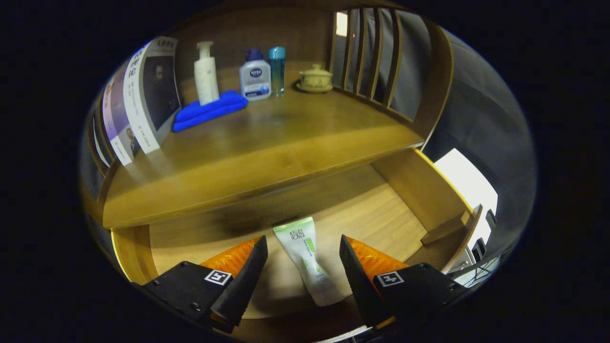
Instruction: Pull open the drawer, take out the items inside it, and place them on the countertop above the cabinet.
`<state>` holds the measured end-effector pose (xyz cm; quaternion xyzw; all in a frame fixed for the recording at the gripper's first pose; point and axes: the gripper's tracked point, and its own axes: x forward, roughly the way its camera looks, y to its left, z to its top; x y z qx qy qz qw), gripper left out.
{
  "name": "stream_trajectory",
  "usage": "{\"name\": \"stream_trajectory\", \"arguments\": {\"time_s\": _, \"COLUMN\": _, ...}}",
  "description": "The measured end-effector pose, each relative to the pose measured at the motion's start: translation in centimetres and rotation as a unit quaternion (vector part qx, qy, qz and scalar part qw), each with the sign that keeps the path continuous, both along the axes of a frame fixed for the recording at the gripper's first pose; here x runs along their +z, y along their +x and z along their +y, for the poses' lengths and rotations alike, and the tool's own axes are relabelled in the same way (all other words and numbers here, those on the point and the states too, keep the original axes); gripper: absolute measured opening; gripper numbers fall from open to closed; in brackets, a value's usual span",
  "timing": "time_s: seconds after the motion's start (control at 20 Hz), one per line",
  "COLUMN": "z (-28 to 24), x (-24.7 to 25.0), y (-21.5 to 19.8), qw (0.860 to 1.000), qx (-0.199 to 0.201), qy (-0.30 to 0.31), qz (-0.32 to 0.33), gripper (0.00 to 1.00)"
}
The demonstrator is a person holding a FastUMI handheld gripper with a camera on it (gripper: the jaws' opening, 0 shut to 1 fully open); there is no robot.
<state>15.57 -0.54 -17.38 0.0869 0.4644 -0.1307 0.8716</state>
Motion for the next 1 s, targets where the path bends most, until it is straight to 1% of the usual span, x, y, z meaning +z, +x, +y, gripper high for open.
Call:
{"name": "stream_trajectory", "arguments": {"time_s": 0.15, "z": -0.2, "x": -1.7, "y": -0.1, "qw": 0.999, "qx": 0.013, "qy": 0.004, "qz": 0.041, "gripper": 0.95}}
{"name": "stream_trajectory", "arguments": {"time_s": 0.25, "z": -0.7, "x": -2.6, "y": -0.6, "qw": 0.997, "qx": 0.011, "qy": 0.003, "qz": 0.074, "gripper": 0.95}}
{"name": "stream_trajectory", "arguments": {"time_s": 0.45, "z": -1.5, "x": -4.0, "y": -1.9, "qw": 0.991, "qx": -0.010, "qy": 0.015, "qz": 0.130, "gripper": 0.95}}
{"name": "stream_trajectory", "arguments": {"time_s": 0.55, "z": -1.2, "x": -4.9, "y": -1.9, "qw": 0.989, "qx": -0.013, "qy": 0.033, "qz": 0.141, "gripper": 0.96}}
{"name": "stream_trajectory", "arguments": {"time_s": 0.6, "z": -1.1, "x": -5.2, "y": -2.1, "qw": 0.988, "qx": -0.009, "qy": 0.044, "qz": 0.147, "gripper": 0.89}}
{"name": "stream_trajectory", "arguments": {"time_s": 0.7, "z": -1.0, "x": -4.6, "y": -1.8, "qw": 0.989, "qx": -0.021, "qy": 0.057, "qz": 0.137, "gripper": 0.75}}
{"name": "stream_trajectory", "arguments": {"time_s": 0.75, "z": -0.7, "x": -5.5, "y": -1.7, "qw": 0.988, "qx": -0.023, "qy": 0.072, "qz": 0.132, "gripper": 0.68}}
{"name": "stream_trajectory", "arguments": {"time_s": 0.85, "z": -0.5, "x": -5.4, "y": -1.6, "qw": 0.989, "qx": -0.027, "qy": 0.081, "qz": 0.119, "gripper": 0.54}}
{"name": "stream_trajectory", "arguments": {"time_s": 1.0, "z": -0.8, "x": -5.0, "y": -1.1, "qw": 0.993, "qx": -0.032, "qy": 0.069, "qz": 0.094, "gripper": 0.43}}
